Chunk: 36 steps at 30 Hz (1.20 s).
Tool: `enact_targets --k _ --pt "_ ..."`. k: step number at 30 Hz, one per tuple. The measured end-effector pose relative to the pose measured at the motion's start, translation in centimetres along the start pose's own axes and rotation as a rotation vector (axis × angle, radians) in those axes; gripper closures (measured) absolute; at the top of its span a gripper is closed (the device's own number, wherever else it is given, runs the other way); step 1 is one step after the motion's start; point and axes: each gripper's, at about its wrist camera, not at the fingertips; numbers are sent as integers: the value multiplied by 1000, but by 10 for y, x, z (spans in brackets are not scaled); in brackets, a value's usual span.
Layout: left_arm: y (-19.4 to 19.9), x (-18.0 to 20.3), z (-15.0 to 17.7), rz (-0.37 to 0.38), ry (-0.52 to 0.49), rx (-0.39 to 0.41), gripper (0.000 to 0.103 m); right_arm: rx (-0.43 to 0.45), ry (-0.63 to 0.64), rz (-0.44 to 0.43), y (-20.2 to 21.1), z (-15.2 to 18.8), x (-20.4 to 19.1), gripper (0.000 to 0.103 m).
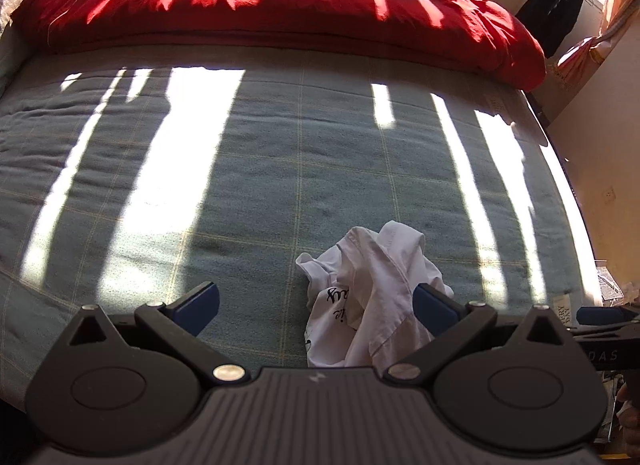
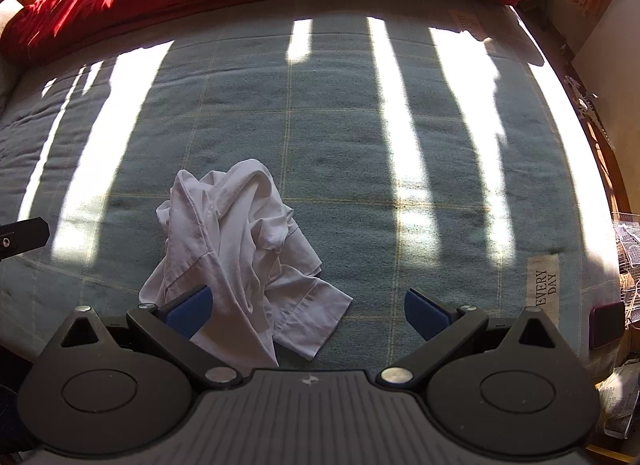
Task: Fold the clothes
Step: 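Lower the right tool onto the white shirt and pinch its fabric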
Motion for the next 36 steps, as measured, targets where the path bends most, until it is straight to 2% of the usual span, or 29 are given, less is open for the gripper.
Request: enact_targets --k 7,12,21,24,27,30,32,36 --pt "-20 -9 6 7 23 -45 1 124 89 -55 3 2 -4 0" --pt "-31 -11 11 6 -11 -77 1 151 138 -91 1 0 -10 2" --pt "-45 -7 9 -11 -101 -131 4 86 177 -115 -15 -3 -26 8" --pt "-51 -4 8 -44 -148 -144 5 71 180 -126 -19 -5 -29 8" --pt "-50 -2 10 -45 -192 -117 6 70 215 -115 -19 -7 -37 8" --pt "-49 -8 8 -39 -170 -92 6 69 240 -120 -19 -8 -42 10" --pt "-49 -12 7 -38 -172 -74 6 69 236 -135 -19 -9 -42 13" --pt "-54 -19 4 -52 -191 -91 6 54 225 -162 -22 -12 -42 21"
Point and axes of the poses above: each gripper's, at about its wrist camera, not at the fingertips, and y roughly against the way its jaws point, x to its right, z to its underside, and after that the axes turned 5 degrees about -x, right-handed
